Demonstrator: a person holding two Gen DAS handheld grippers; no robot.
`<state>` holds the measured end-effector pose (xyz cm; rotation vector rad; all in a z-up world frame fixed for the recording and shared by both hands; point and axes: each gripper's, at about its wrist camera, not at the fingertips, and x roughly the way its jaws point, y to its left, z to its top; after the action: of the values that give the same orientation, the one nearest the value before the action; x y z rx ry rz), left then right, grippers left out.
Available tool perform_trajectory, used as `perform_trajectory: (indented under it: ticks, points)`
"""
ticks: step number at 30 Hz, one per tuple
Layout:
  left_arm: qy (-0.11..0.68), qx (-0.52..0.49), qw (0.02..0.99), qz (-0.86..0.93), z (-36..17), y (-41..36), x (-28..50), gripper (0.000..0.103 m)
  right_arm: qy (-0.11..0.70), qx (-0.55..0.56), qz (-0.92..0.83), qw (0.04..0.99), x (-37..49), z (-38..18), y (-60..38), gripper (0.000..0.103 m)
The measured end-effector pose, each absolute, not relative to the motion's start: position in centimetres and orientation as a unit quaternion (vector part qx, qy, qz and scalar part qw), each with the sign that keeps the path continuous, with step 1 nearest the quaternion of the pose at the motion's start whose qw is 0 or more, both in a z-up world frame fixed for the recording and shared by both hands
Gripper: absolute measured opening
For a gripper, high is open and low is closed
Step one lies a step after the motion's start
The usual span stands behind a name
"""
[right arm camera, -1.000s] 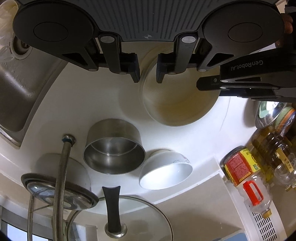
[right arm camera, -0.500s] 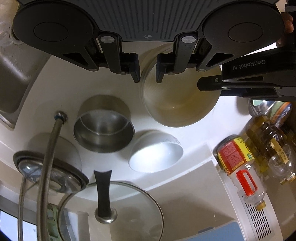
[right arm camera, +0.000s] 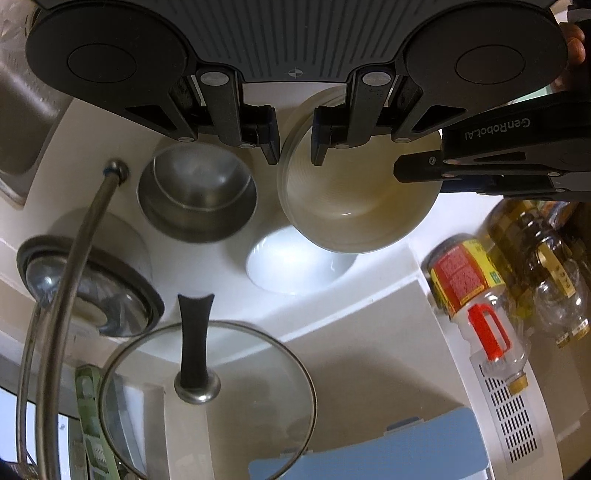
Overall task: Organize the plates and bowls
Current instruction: 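Carry the cream bowl over the white floral bowl and lower it in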
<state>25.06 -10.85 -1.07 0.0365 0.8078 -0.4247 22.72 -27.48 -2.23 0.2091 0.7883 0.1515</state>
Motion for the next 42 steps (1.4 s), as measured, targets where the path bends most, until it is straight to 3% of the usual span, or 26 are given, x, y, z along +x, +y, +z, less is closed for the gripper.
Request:
perform_trajectory:
  ticks: [26,42]
  points:
    - [0.348,0.019,0.915,-0.204,1.8,-12.4,32.0,0.025,0.341,0.103,0.061,0.932,29.6,0.6,-28.9,0.018]
    - [0.367,0.014,0.908,-0.204,0.7,-13.4,35.7,0.025,0.355,0.101,0.050,0.928,33.3,-1.0,-29.9,0.018]
